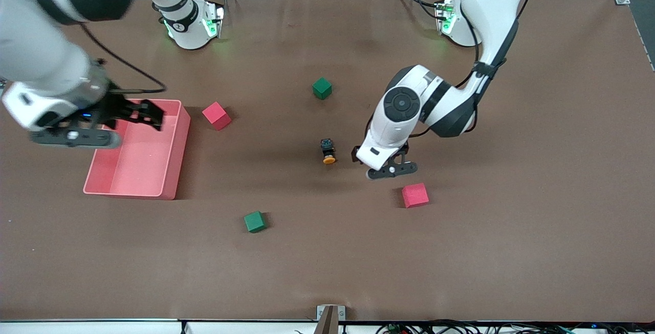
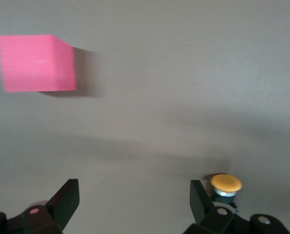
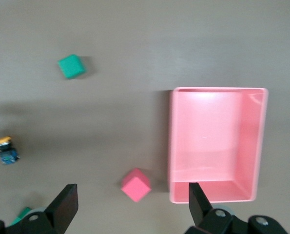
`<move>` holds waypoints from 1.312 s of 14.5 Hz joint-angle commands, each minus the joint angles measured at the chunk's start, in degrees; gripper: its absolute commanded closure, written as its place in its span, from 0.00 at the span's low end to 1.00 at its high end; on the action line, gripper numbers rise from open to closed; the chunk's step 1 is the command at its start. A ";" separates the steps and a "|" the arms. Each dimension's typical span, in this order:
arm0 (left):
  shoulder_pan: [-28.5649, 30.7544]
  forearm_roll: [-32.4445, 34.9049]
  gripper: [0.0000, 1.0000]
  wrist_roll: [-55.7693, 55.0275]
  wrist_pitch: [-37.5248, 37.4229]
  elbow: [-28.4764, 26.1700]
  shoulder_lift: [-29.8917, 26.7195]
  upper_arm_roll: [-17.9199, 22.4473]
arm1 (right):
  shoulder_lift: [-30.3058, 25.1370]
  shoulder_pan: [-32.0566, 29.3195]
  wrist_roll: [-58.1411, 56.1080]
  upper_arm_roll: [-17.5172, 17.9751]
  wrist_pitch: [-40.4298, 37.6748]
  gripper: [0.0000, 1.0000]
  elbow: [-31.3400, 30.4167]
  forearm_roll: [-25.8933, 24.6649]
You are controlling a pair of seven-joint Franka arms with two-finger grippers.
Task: Place and upright button with both arms
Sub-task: 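Lower the left gripper onto the button and close on it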
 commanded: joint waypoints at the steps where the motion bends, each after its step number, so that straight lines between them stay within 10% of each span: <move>1: -3.06 1.41 0.00 -3.80 -0.91 6.00 4.30 0.55 | -4.25 -5.73 -5.42 1.07 -0.80 0.00 -3.76 1.14; 9: -9.74 3.43 0.00 -9.69 12.61 9.00 11.15 1.60 | -6.89 -19.27 -20.56 1.16 2.96 0.00 -10.43 2.63; 19: -13.35 7.12 0.00 -9.87 12.62 8.56 15.20 2.04 | -12.52 -17.52 -21.53 1.60 10.61 0.00 -16.60 2.55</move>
